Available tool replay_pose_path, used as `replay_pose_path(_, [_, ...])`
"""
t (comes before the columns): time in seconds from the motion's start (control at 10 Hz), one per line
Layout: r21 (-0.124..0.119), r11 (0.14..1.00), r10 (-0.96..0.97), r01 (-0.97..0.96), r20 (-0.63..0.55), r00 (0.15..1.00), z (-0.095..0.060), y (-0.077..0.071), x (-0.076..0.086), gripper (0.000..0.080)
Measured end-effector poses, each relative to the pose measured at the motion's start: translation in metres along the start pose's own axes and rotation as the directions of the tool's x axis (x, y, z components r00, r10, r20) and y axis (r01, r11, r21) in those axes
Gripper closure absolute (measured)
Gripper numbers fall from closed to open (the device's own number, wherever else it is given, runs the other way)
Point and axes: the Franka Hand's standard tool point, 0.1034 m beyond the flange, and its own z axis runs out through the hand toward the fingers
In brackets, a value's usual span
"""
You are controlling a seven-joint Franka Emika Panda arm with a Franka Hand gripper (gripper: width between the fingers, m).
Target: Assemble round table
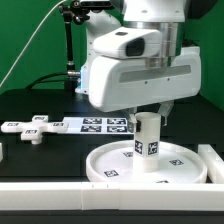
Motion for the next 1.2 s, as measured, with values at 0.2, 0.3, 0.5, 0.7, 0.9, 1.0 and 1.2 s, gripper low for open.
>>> replay_pose_path(0.2, [0.004,0.973,0.229,-0.229,-0.001,0.973,0.0,-0.002,0.0,0.0387])
replay_pose_path(0.3, [-0.007,0.959,0.284,-0.284,-0.001,0.959,-0.001,-0.002,0.001,0.0387])
replay_pose_path(0.5, [0.001,0.919,0.394,-0.394,-0.001,0.919,0.0,-0.002,0.001,0.0387])
replay_pose_path(0.7, [0.003,0.882,0.472,-0.472,-0.001,0.882,0.0,-0.002,0.001,0.0387])
replay_pose_path(0.9, [0.003,0.886,0.463,-0.463,-0.001,0.886,-0.001,-0.002,0.001,0.0291])
replay_pose_path(1.0, [0.004,0.903,0.43,-0.43,-0.003,0.903,-0.006,-0.003,-0.003,0.0178])
replay_pose_path(1.2, [0.003,0.957,0.29,-0.29,-0.011,0.957,-0.029,0.007,-0.016,0.0155])
